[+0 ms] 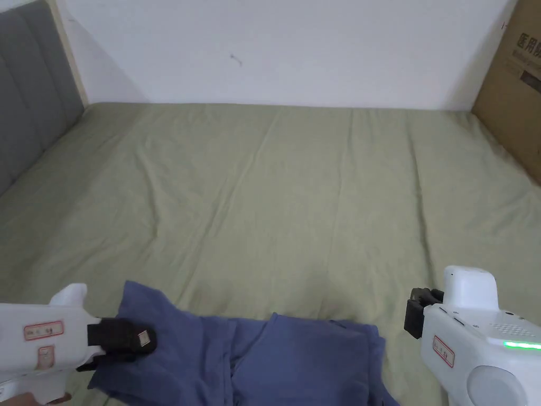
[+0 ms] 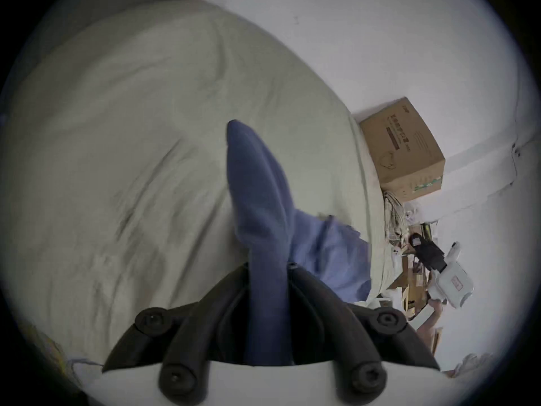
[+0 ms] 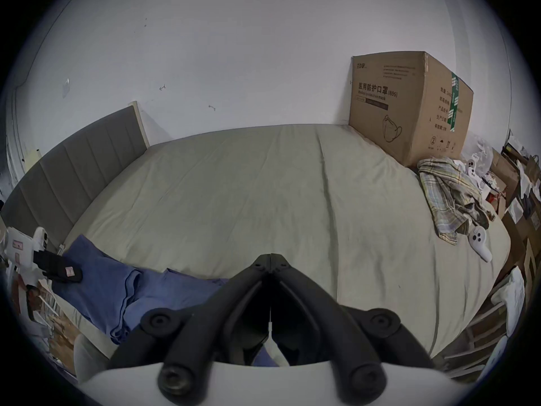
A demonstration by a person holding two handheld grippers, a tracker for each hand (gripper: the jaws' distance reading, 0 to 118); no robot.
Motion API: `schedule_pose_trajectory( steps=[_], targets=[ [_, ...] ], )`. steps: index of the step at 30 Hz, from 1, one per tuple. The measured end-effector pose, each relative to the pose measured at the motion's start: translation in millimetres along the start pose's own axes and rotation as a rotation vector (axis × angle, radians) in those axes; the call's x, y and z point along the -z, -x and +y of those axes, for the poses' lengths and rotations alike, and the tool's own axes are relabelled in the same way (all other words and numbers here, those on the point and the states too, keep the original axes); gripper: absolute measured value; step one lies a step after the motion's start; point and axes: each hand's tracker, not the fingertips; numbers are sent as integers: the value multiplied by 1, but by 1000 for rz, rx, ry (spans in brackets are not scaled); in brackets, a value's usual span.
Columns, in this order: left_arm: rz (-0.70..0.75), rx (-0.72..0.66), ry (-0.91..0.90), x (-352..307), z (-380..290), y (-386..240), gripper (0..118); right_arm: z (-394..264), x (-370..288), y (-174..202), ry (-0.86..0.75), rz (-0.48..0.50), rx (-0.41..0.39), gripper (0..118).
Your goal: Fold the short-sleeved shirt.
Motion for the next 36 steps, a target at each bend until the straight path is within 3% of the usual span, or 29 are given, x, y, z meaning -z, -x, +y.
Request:
schedule_pose_trajectory(
  steps=[5, 9, 16, 17, 19, 21, 24, 26, 27, 28, 29, 30, 33, 36],
  targets=[
    [0, 207, 20, 21, -4, -93, 7, -3, -8, -20, -10, -6, 41, 1],
    [-72, 323, 99, 60, -16, -140, 7, -9, -12, -41, -7, -26, 87, 1],
    [-79, 480, 286, 153, -60, -200, 12, -17, -17, -83, 1, -60, 180, 1],
    [-104, 486, 313, 163, -66, -203, 22, -18, -17, -87, 3, -69, 186, 1],
    [-169, 462, 369, 171, -74, -211, 66, -19, -16, -94, 9, -76, 197, 1],
    [-191, 453, 369, 171, -76, -212, 96, -21, -17, -96, 11, -77, 202, 1],
    [-188, 394, 319, 161, -64, -207, 96, -22, -16, -95, 13, -71, 201, 1],
    [-179, 330, 265, 151, -51, -192, 95, -24, -14, -93, 18, -60, 203, 1],
    [-179, 301, 243, 146, -46, -189, 86, -24, -13, -92, 21, -54, 202, 1],
    [-162, 276, 222, 141, -42, -180, 69, -26, -12, -89, 23, -49, 200, 1],
    [-136, 259, 210, 140, -39, -171, 43, -26, -11, -87, 26, -43, 196, 1],
    [-100, 261, 210, 142, -39, -165, 10, -27, -11, -86, 29, -39, 192, 1],
    [1, 253, 241, 152, -46, -150, 3, -27, -9, -83, 32, -26, 187, 1],
    [-48, 217, 306, 167, -62, -151, 2, -27, -9, -81, 30, -23, 183, 1]
  ],
)
